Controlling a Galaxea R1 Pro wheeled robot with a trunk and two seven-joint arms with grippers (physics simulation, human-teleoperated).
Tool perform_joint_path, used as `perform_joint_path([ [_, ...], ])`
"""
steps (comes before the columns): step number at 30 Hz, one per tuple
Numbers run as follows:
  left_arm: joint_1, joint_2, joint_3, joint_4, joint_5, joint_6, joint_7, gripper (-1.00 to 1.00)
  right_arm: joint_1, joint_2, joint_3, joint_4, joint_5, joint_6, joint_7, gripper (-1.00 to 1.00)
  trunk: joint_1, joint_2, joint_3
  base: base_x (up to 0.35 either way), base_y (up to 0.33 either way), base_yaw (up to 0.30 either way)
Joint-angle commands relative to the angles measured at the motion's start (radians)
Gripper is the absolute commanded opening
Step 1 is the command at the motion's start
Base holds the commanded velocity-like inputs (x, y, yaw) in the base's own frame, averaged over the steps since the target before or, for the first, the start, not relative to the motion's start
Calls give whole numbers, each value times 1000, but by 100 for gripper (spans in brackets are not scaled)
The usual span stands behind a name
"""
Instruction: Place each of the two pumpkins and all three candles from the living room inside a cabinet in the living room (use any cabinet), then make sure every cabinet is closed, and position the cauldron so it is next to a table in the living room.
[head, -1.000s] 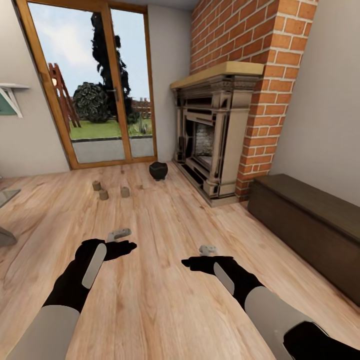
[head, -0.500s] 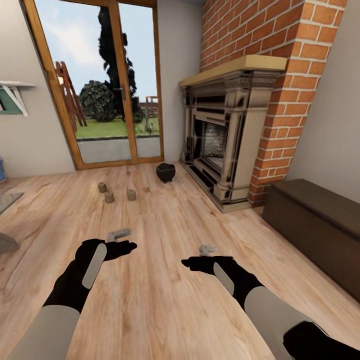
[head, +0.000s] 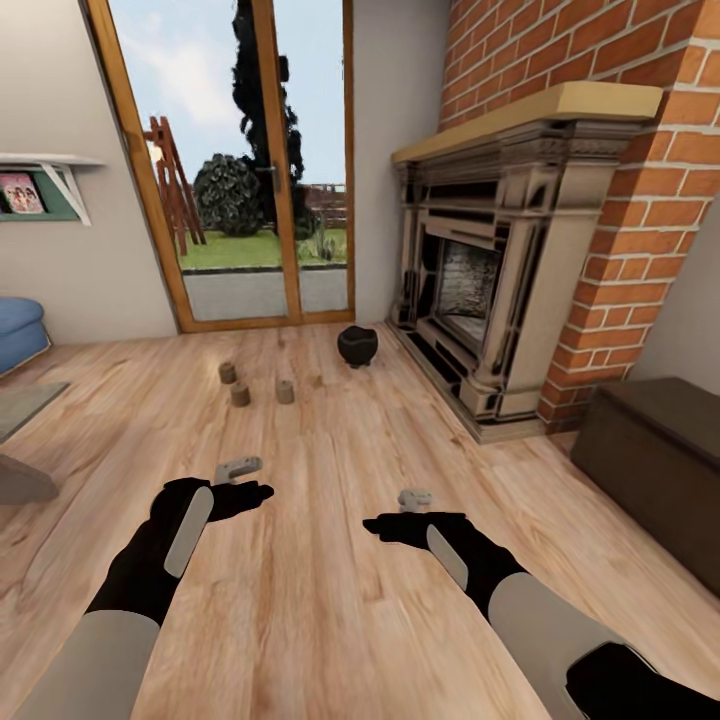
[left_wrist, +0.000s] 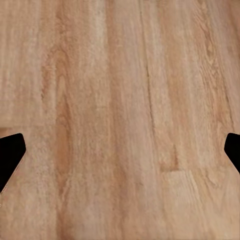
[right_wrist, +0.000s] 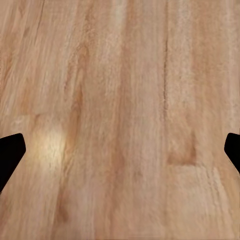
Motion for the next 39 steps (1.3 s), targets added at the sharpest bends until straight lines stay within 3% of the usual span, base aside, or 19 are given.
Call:
perform_joint_path([
  [1, 0, 0, 0, -1, 11, 4, 9, 100, -1, 0, 3, -1, -2, 3, 0, 100, 0, 0, -2, 337, 0, 104],
  [39, 0, 0, 1, 13, 10, 3, 9, 100, -1, 0, 3, -1, -3, 2, 2, 100, 0, 0, -6, 335, 14, -6],
])
